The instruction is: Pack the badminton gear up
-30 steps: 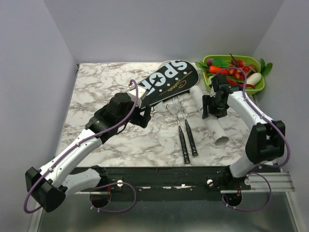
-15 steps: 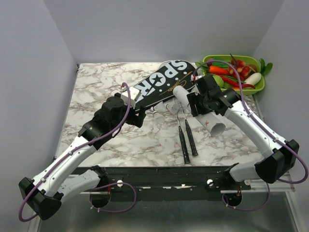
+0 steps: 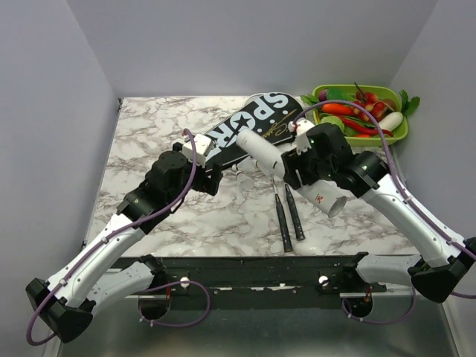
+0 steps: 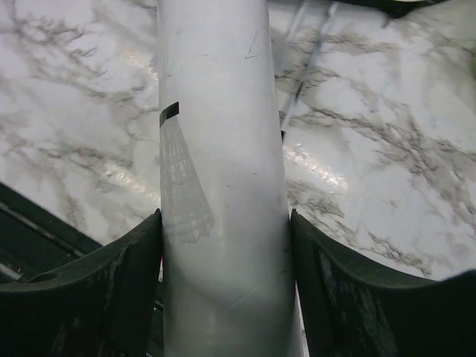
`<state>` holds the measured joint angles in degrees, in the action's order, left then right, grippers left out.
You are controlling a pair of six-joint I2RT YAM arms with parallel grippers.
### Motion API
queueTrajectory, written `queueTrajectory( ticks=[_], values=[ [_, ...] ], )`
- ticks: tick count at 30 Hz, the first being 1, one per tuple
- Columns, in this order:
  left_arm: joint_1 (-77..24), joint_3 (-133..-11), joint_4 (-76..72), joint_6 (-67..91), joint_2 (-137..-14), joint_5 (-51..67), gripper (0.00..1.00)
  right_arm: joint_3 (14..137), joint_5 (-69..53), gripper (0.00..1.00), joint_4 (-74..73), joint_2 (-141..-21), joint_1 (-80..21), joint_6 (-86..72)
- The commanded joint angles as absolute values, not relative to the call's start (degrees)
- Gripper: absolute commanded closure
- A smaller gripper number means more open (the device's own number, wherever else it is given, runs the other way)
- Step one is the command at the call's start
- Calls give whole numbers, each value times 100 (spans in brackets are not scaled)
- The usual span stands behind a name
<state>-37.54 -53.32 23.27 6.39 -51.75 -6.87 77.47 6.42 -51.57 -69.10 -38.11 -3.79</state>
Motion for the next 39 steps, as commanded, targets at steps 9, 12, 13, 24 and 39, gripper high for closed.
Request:
queueTrajectory(
  ticks=[9,12,13,24,39],
  values=[
    [-3779,-4966,1706,466,-4360,-335,1,7269,-2380,53,-4140,-7690,-4403,694],
    [-3779,-4896,1652,378,-4298,-27,1,7041,-2724,53,-3833,-7962,-4456,861],
    [-3779,-4896,1661,369,-4307,0,1,6997,-2759,52,-3754,-8172,-4465,879],
    [-3771,-4799,1529,351,-4219,343,1,7531,-3182,48,-3586,-9965,-4693,1494],
    [-3806,-4720,1486,211,-4350,667,1,7137,-2567,13,-3077,-9897,-4781,1380]
  ],
)
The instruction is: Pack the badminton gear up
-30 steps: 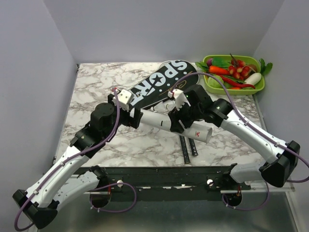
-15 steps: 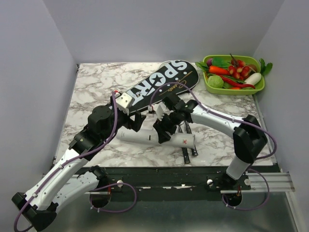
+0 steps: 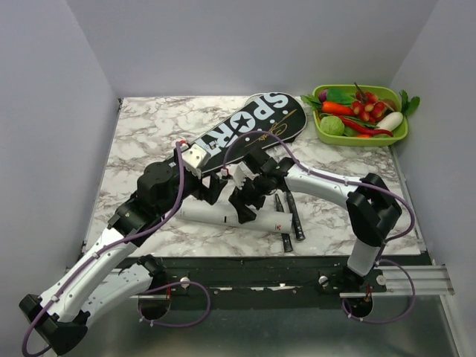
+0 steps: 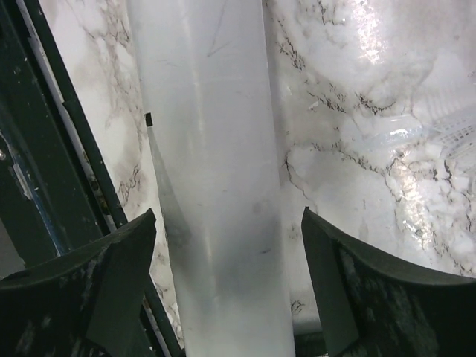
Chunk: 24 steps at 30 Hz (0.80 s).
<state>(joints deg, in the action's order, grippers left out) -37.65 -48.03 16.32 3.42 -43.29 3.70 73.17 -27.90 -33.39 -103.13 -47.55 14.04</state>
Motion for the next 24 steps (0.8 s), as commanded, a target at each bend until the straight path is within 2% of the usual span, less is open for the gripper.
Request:
queueTrajectory(
  ticks=[1,4,7,10,11,14,17,21,24],
  values=[
    [-3806,-4685,1468,202,-4351,685,1,7102,-2532,8,-3033,-9809,-4781,1345],
    [-3806,-4632,1424,123,-4351,756,1,7005,-2330,3,-2918,-9467,-4781,1205],
    [-3823,-4579,1389,35,-4377,843,1,6839,-1541,2,-2909,-9019,-4773,932],
    [-3841,-4657,1388,-139,-4604,1106,1,6558,-180,0,-2953,-8335,-4773,459],
    [-3884,-4745,1467,-175,-4727,1308,1,6539,590,0,-3214,-8158,-4772,327],
    [-4051,-5088,1853,-421,-5281,1782,1,6583,1709,0,-4178,-7648,-4737,-560],
    [-4393,-5361,2161,-807,-5896,1873,1,6269,1610,0,-4753,-6991,-4728,-1361],
    [-5612,-5756,2582,-1500,-6880,882,1,5645,1240,0,-4930,-5952,-4729,-2020],
    [-5984,-6081,2751,-1984,-7636,529,1,5345,1117,0,-5123,-5207,-4728,-2389]
  ],
)
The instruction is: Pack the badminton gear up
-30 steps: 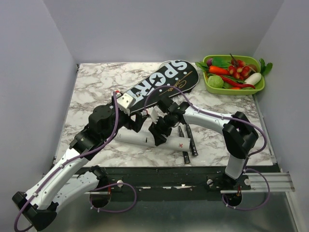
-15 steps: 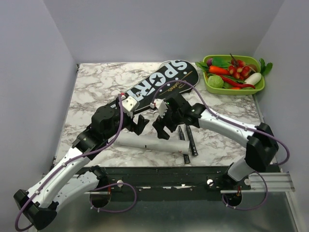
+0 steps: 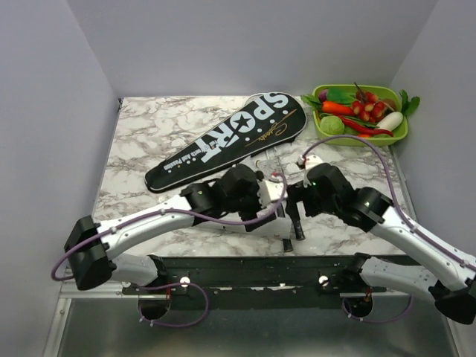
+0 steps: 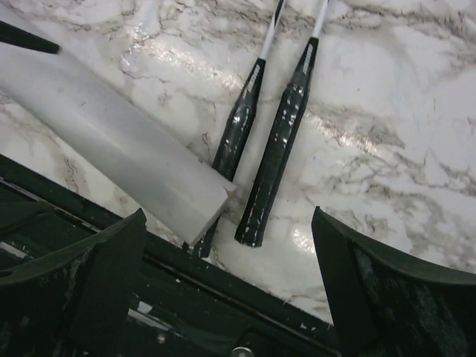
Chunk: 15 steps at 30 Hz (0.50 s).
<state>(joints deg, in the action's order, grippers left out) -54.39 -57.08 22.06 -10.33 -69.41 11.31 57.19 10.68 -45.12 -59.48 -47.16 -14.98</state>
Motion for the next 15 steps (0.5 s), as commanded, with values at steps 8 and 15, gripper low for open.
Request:
queueTrajectory(
  ticks=[8,15],
  values=[
    [-6311,-6258,2725,-2829,-8305,-156,1,4948,871,0,-5590,-3938,-4729,-3014],
    [-6319,-6064,2144,-3199,-8604,174,1,5089,545,0,-5730,-3630,-4729,-3225]
  ],
)
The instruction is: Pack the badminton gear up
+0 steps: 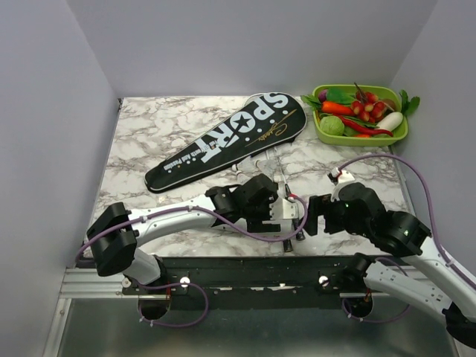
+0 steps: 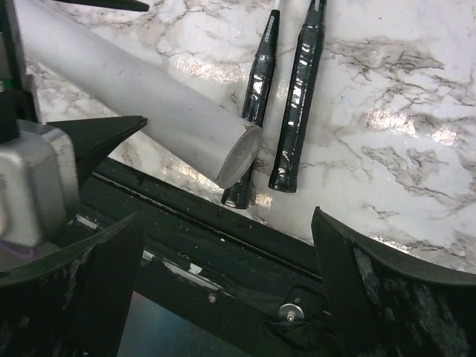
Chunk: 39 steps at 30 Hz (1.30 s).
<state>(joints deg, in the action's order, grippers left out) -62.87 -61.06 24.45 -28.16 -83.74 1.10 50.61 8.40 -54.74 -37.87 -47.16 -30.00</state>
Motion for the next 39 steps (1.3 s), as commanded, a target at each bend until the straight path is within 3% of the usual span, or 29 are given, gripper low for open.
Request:
queueTrajectory(
  ticks=[1,18,39],
  values=[
    [-6319,-6117,2145,-3199,-8674,245,1,5098,536,0,-5774,-3612,-4729,-3234],
    [-6398,-6118,2549,-3067,-8622,1125,1,5353,449,0,-6179,-3322,-4729,-3287],
    [-6267,-6389,2259,-3138,-9975,1388,1,5309,316,0,-6170,-3199,-4729,-3243]
  ],
)
